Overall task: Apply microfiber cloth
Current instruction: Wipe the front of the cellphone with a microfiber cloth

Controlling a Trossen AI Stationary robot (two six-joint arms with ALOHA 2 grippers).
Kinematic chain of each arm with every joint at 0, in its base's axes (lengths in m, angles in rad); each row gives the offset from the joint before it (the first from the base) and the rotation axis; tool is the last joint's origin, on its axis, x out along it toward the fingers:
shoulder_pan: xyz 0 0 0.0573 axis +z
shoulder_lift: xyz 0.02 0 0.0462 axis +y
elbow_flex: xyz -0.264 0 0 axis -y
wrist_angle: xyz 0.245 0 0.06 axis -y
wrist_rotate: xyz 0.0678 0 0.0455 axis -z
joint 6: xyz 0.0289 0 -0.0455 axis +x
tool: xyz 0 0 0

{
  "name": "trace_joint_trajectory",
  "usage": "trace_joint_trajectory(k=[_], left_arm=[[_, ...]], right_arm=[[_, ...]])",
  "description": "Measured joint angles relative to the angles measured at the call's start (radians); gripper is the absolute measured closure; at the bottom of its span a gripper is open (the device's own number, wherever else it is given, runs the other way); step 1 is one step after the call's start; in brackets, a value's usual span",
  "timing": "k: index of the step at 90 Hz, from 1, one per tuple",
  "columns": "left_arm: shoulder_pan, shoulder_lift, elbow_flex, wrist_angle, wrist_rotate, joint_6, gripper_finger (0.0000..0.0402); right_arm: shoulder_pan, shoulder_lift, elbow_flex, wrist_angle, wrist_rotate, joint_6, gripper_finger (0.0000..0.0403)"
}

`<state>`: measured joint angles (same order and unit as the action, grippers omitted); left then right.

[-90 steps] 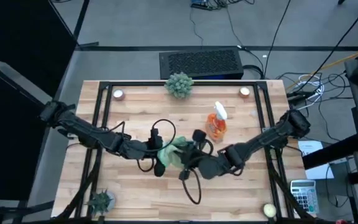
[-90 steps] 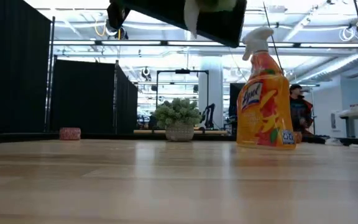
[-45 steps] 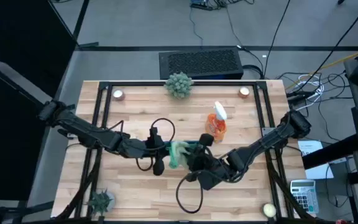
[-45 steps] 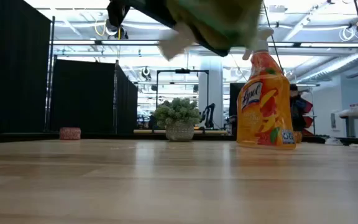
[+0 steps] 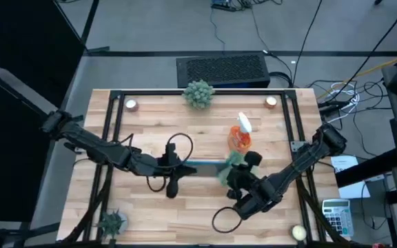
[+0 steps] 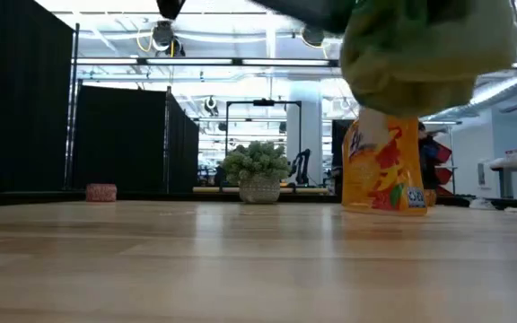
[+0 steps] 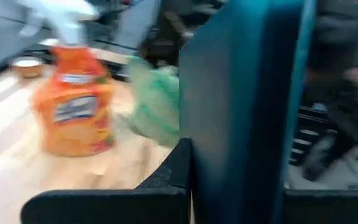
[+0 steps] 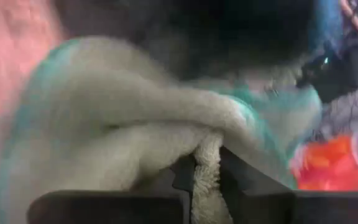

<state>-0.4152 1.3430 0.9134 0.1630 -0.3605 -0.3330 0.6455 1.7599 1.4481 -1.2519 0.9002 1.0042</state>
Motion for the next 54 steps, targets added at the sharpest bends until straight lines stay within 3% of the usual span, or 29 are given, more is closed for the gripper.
trace_joint_trajectory(k=[13, 23, 33, 44, 54], left_arm=[[0.006, 0.0, 0.0, -0.009, -0.035, -0.001, 0.0392], [0.006, 0.0, 0.0, -0.008, -0.043, -0.001, 0.0392], [0.008, 0.0, -0.001, 0.009, -0.043, -0.001, 0.0392], [0.01, 0.0, -0.001, 0.05, -0.026, -0.002, 0.0392], [0.011, 0.001, -0.004, 0.048, -0.029, -0.001, 0.0392]], right_arm=[[0.076, 0.0, 0.041, 0.137, -0.037, 0.054, 0.0391], [0.108, -0.002, 0.075, 0.397, -0.02, -0.184, 0.0391], [0.073, -0.002, 0.076, 0.609, 0.073, -0.459, 0.0391], [-0.024, 0.0, 0.076, 0.684, 0.102, -0.65, 0.0391], [-0.088, 0.0, 0.076, 0.66, 0.078, -0.692, 0.0391]])
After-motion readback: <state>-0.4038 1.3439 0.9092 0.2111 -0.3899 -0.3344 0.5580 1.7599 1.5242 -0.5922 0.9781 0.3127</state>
